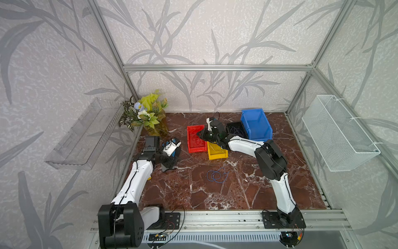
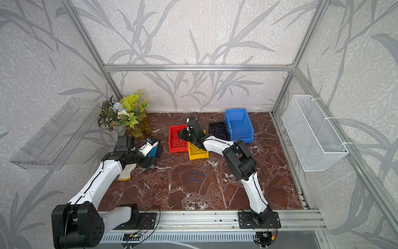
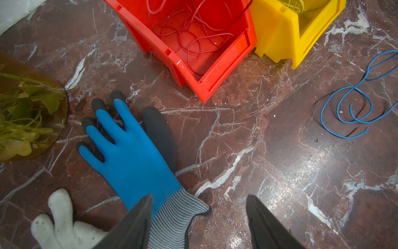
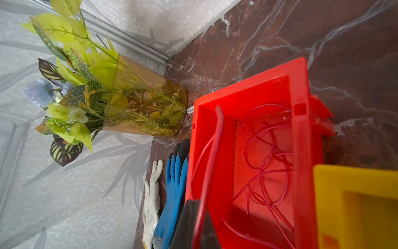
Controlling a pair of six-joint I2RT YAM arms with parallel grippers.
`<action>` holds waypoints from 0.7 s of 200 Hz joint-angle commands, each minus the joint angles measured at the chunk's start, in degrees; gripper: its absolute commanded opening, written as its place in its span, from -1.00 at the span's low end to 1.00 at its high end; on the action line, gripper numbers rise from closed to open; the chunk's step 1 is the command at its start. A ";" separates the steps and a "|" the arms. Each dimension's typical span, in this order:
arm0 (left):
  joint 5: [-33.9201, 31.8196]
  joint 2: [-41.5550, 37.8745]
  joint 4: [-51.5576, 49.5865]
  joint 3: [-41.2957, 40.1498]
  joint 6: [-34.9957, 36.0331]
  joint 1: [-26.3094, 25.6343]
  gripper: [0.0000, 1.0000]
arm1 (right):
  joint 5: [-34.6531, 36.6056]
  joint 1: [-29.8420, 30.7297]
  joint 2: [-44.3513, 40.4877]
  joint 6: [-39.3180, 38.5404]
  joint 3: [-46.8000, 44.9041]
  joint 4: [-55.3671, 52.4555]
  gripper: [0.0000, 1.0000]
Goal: Untangle and sort cables by color
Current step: Place the cable in the bin.
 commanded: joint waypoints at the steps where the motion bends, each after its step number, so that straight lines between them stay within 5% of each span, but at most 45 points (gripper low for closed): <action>1: 1.22 -0.96 -0.62 -0.62 0.91 0.21 0.42 | 3.87 1.18 -2.57 -8.25 4.49 -10.29 -1.00; 73: 1.11 -1.13 -0.40 -1.44 1.41 0.23 0.42 | 11.69 5.37 6.50 -22.02 19.64 -29.58 -1.00; 140: 1.56 -1.30 -0.25 -2.29 1.66 0.25 0.42 | 14.71 5.59 10.94 -23.28 23.35 -33.47 -1.00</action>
